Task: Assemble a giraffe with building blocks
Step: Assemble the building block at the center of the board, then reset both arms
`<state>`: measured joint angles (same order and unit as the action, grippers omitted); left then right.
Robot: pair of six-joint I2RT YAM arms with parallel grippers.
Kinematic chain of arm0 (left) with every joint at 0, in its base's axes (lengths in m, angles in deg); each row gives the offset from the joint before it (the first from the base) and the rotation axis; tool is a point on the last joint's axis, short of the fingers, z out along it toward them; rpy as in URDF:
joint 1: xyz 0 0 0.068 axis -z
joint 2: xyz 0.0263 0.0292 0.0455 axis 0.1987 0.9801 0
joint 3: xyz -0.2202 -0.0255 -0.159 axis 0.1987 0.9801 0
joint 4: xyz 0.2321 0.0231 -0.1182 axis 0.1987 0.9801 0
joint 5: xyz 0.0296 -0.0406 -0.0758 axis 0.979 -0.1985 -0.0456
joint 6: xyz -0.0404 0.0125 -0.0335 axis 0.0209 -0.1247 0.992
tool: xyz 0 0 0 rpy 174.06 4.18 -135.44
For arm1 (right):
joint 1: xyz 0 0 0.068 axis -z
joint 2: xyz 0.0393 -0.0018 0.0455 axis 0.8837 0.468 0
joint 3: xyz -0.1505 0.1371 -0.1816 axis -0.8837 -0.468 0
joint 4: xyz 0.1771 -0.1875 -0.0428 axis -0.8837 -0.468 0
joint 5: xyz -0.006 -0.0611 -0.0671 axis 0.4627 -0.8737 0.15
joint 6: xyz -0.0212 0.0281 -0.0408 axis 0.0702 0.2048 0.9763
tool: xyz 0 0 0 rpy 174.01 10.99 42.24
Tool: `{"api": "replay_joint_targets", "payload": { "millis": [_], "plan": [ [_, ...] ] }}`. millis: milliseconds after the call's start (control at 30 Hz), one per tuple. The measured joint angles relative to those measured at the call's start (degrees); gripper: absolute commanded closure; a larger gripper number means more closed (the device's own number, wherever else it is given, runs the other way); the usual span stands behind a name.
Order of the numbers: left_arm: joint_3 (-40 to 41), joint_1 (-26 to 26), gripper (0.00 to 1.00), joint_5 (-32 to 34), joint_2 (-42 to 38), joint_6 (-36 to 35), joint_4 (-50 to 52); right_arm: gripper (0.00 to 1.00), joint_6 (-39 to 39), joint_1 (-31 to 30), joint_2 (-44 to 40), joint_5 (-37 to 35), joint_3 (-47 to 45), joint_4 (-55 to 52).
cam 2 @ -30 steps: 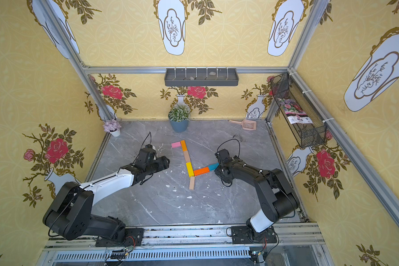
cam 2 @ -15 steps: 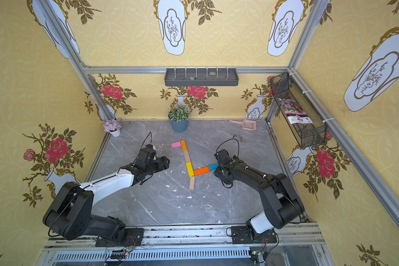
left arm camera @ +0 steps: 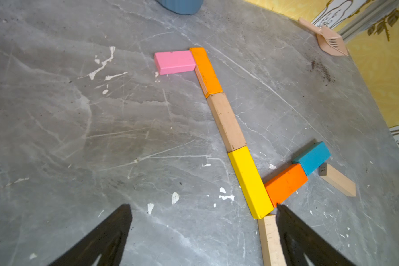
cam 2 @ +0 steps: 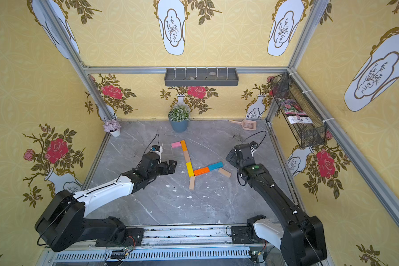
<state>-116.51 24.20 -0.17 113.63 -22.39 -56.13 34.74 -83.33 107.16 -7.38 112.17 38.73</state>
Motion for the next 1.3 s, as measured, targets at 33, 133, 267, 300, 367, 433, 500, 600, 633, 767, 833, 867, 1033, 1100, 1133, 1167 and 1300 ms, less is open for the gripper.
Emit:
{"api": "replay_joint_targets", "payload": {
  "millis": [33,133,267,300,367,433,500,600,633,767,833,867,1033,1100,1133,1167,1300],
  "plan": [
    [0.0,0.0,0.01,0.0,0.0,-0.7,-0.4,0.02,2.1,0.2,0.4,-1.8,0.2,1.7],
    [0.0,0.1,0.01,-0.2,0.0,-2.1,-0.8,0.02,8.1,0.9,3.3,-8.2,-0.6,7.3],
    [0.1,0.2,0.01,-0.5,-0.7,-2.8,-1.7,0.03,11.3,3.7,7.6,-16.8,-2.4,11.6],
    [0.1,0.2,0.01,-0.4,-0.8,-3.1,-1.7,0.02,11.8,4.4,8.3,-18.4,-3.1,13.0],
    [0.1,0.1,0.01,-0.1,-1.1,-3.6,-1.6,0.02,14.5,5.9,10.3,-21.9,-6.4,17.2],
    [0.1,0.1,0.01,0.4,-1.5,-4.1,-1.5,0.02,18.3,7.0,12.5,-24.2,-10.1,21.5],
    [0.1,0.1,0.01,0.5,-1.8,-4.3,-1.6,0.03,21.6,8.0,15.7,-25.6,-12.9,24.6],
    [0.1,0.1,0.01,0.5,-1.8,-4.5,-1.6,0.03,24.3,9.2,19.0,-26.3,-17.0,32.8],
    [0.1,0.1,0.01,0.7,-1.8,-4.6,-1.6,0.03,26.1,9.5,19.5,-25.6,-18.9,36.3],
    [0.1,0.1,0.01,0.9,-1.9,-5.0,-1.6,0.02,32.9,10.8,18.9,-20.0,-26.3,52.3],
    [0.1,0.1,0.01,1.1,-1.9,-5.0,-1.6,0.02,35.3,12.6,18.5,-16.2,-29.6,58.2],
    [0.1,0.1,0.01,1.2,-1.9,-5.0,-1.6,0.02,35.4,13.6,17.9,-14.7,-30.3,59.1],
    [-0.3,0.1,0.01,2.4,-0.8,-5.0,-1.6,0.02,35.0,21.0,15.4,-3.9,-34.1,68.8],
    [-0.7,0.1,0.01,2.6,-0.1,-5.0,-1.2,0.03,34.9,22.3,17.8,-1.2,-35.8,73.9],
    [-0.9,0.1,0.01,2.8,-0.1,-5.0,-0.9,0.03,35.0,22.0,18.4,0.2,-36.1,73.5],
    [-1.1,0.1,0.01,2.9,-0.1,-5.0,-0.8,0.03,35.0,22.0,18.2,1.7,-36.2,73.2],
    [-0.9,0.1,0.01,4.0,-0.5,-5.1,-0.8,0.03,34.4,22.9,18.2,3.5,-36.3,76.2]
  ]
}}
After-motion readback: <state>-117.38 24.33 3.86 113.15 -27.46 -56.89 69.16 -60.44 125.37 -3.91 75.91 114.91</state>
